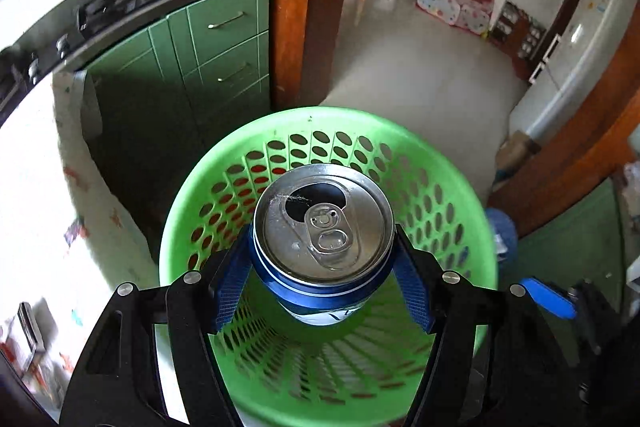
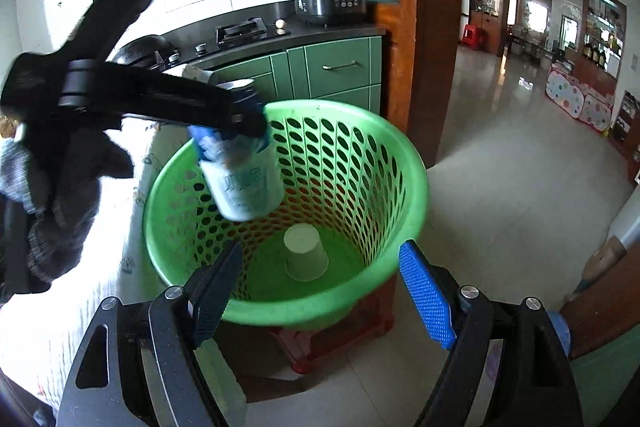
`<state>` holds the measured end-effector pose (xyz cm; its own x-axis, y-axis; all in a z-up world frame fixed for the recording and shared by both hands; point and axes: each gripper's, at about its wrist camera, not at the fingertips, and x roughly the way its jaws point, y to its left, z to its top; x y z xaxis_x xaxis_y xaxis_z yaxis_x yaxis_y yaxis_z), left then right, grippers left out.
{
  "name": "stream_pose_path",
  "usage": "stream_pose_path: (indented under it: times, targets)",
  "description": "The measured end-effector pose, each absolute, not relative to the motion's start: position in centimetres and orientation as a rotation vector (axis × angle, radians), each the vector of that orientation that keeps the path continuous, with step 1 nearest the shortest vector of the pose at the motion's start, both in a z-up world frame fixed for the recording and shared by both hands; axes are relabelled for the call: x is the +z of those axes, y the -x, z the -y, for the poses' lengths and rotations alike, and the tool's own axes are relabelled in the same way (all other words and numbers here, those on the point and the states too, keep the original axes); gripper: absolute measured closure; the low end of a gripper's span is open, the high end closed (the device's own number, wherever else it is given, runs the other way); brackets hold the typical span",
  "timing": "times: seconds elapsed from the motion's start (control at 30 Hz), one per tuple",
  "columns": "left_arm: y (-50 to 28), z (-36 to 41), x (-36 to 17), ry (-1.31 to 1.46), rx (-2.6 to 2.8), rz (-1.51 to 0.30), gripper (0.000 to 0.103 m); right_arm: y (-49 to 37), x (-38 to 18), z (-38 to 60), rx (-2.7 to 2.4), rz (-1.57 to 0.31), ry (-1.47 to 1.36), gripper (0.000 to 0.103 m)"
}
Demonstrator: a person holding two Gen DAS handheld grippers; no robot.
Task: Collect trash
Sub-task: 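Carry the blue milk can over the green basket and open the left tool, then grasp the yellow chip bag on the table with the right tool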
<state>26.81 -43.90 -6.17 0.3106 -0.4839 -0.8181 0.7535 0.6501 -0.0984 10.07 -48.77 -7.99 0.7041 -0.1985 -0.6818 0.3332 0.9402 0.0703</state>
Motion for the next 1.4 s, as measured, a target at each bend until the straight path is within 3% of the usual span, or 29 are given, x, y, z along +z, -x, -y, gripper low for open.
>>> stream_pose_path:
  times: [0.13, 0.37, 0.63, 1.0, 1.4]
  targets:
    - [-27.7, 44.8, -7.0, -0.283, -0.838, -0.948, 0.028, -9.1, -8.5, 48.8, -0.310, -0.736, -0.198, 0.025]
    - [-28.4, 44.0, -7.5, -0.261, -0.809, -0.965, 0.028, -8.1, -8.9, 48.3, -0.325, -0.736, -0.169, 0.025]
    - [-26.4, 39.3, -2.9, -0.226, -0.783, -0.884, 0.028, -8.4, -6.9, 46.6, -0.254, -0.712, -0.158, 0.024]
    - [-20.2, 26.2, 3.6, -0.195, -0.678, -0.733, 0.028, -10.4, -2.9, 39.6, 0.005, -0.697, -0.132, 0.024]
    - [-17.6, 7.9, 6.1, -0.113, -0.474, -0.658, 0.028, -14.7, -0.4, 27.5, 0.291, -0.693, 0.007, 0.024]
